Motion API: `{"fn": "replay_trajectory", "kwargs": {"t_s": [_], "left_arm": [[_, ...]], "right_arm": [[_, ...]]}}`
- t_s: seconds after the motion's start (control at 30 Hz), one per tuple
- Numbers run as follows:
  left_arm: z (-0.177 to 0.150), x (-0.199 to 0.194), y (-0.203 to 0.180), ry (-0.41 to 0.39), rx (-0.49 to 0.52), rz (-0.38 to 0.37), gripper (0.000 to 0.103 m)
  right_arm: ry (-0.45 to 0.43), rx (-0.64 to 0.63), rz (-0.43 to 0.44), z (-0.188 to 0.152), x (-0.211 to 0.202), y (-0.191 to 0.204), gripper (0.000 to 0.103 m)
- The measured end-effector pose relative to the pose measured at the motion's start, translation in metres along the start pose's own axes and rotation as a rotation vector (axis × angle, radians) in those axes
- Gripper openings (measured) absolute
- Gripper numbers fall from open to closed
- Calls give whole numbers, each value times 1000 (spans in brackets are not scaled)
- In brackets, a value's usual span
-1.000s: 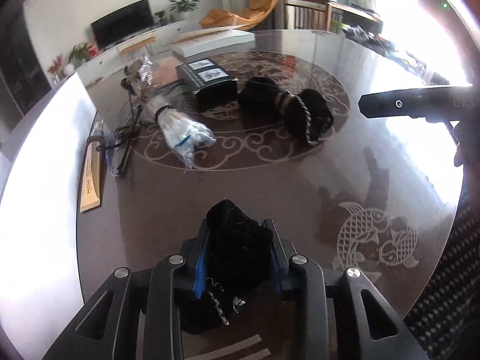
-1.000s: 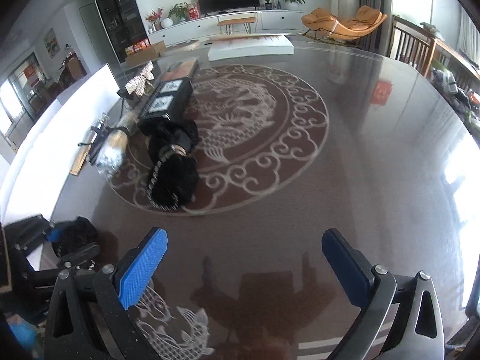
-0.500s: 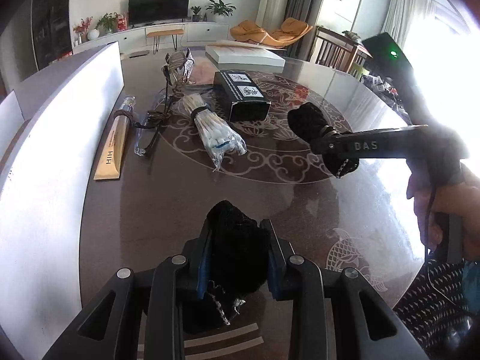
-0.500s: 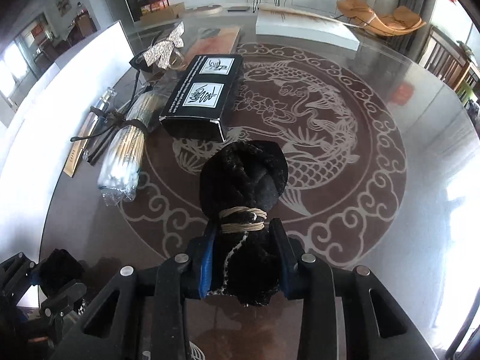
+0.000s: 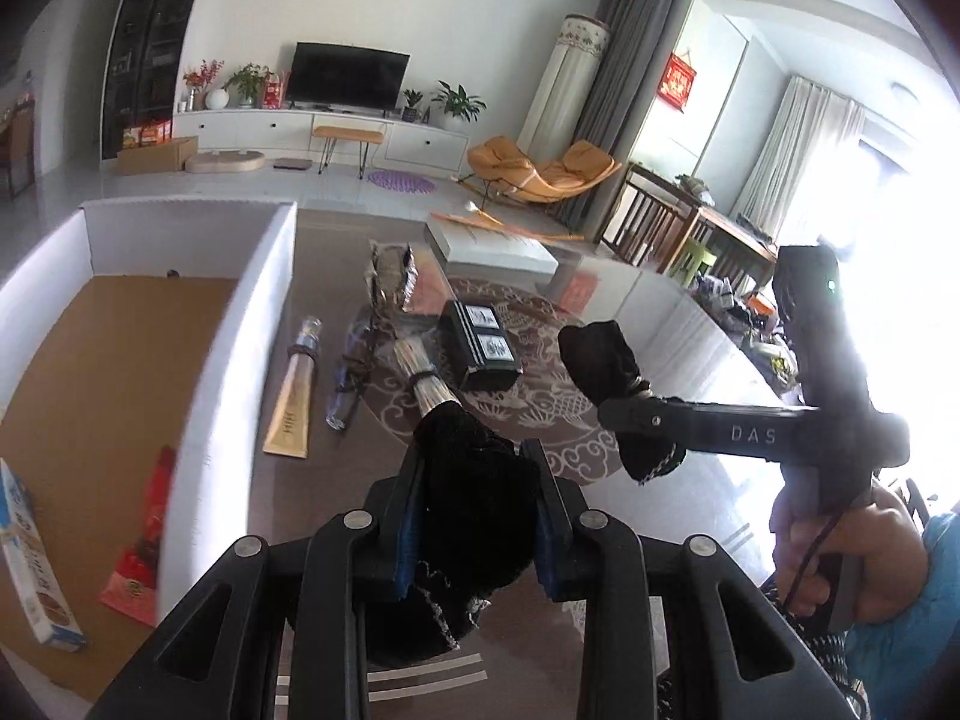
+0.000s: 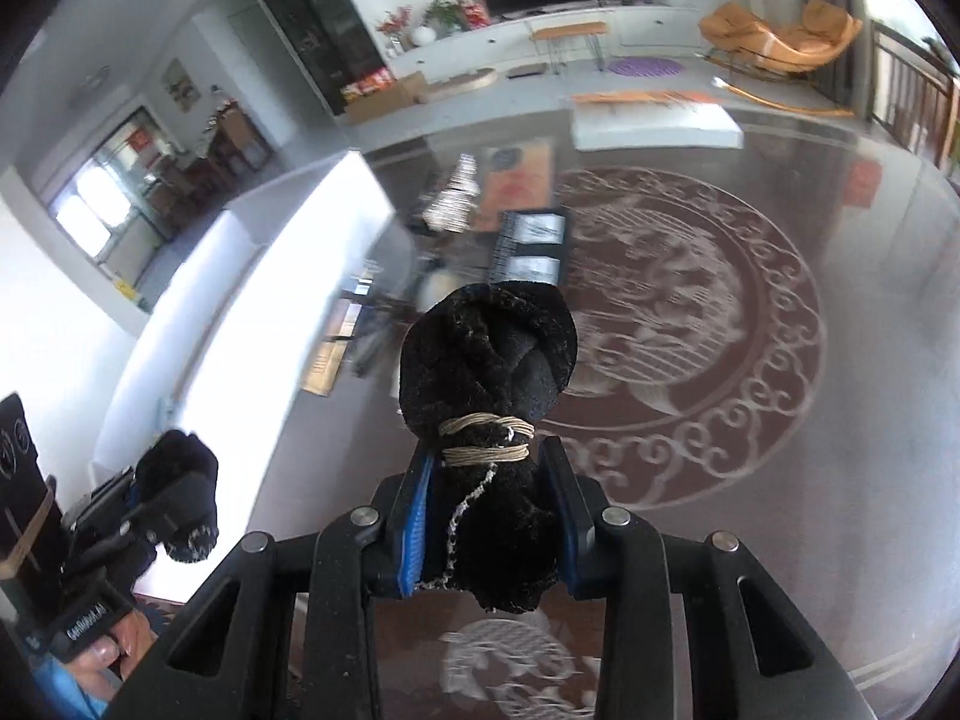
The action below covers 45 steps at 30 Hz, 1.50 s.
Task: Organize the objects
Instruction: 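Carry both velvet bags over the cardboard bin with both grippers, then open both grippers to drop the velvet bags into the bin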
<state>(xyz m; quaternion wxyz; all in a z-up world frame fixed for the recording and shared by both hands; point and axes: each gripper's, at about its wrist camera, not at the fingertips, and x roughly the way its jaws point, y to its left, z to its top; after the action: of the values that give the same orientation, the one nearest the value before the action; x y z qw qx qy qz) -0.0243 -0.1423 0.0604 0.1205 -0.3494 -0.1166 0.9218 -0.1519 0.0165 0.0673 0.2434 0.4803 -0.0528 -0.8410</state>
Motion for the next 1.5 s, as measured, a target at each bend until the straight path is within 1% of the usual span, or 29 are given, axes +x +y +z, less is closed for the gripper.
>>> {"fn": "replay_trajectory", "kwargs": {"t_s": [0.13,0.23,0.3,0.43,0.5,0.53,0.57,0.6,0.63,0.67,0.7,0.73,0.77,0.83,0.9,1.0,1.07,1.1,1.17,1.27,1.3,1.33,1.4,1.43,1.5], "left_arm": [[18,-37,37,-47,-52,60,30],[26,-62,74,-79,-79,169,30],[27,-77,101,-87,-108,235,30],[23,-88,151,-51,-177,341,30],[18,-81,169,-9,-195,373,30],[15,-76,175,21,-196,383,30],[13,-69,180,59,-192,411,31],[11,-62,184,91,-184,444,37],[8,-57,187,108,-178,478,50],[6,-57,191,113,-175,512,62],[4,-56,192,104,-177,540,87],[3,-57,192,85,-182,556,100],[2,-59,191,59,-186,563,101],[3,-60,189,33,-198,559,101],[4,-61,186,12,-206,550,101],[11,-56,157,-31,-174,505,101],[16,-51,129,-53,-123,467,102],[19,-48,114,-61,-93,446,102],[22,-42,82,-72,-26,399,102],[22,-32,31,-75,66,303,102],[21,-28,14,-70,93,268,102],[20,-22,-4,-58,125,226,102],[15,-15,-35,-37,166,169,102],[10,-4,-50,-15,190,138,103],[-3,13,-73,36,219,109,103]], "right_arm": [[-10,-38,95,12,-5,46,34],[-9,-66,175,25,-5,85,34],[3,-92,239,32,-2,115,34],[46,-172,325,39,11,177,34],[72,-207,344,38,23,205,34],[87,-226,350,37,29,216,35],[110,-244,357,35,38,228,36],[129,-253,347,34,47,237,41],[139,-253,336,32,54,243,45],[145,-250,323,30,60,246,59],[143,-245,319,28,62,248,70],[134,-242,320,25,60,247,72],[119,-250,315,22,56,245,72],[76,-273,268,16,45,235,76],[18,-265,213,11,35,212,85],[-86,-202,103,2,20,158,92],[-137,-148,-17,-12,14,113,92],[-146,-129,-68,-17,13,93,92],[-145,-85,-206,-38,13,44,92],[-132,-24,-376,-64,8,-16,92],[-129,-4,-421,-67,6,-33,92],[-127,13,-459,-73,3,-47,92],[-123,43,-525,-83,-4,-74,92],[-121,58,-551,-86,-6,-85,92],[-117,79,-578,-89,-8,-102,92]]}}
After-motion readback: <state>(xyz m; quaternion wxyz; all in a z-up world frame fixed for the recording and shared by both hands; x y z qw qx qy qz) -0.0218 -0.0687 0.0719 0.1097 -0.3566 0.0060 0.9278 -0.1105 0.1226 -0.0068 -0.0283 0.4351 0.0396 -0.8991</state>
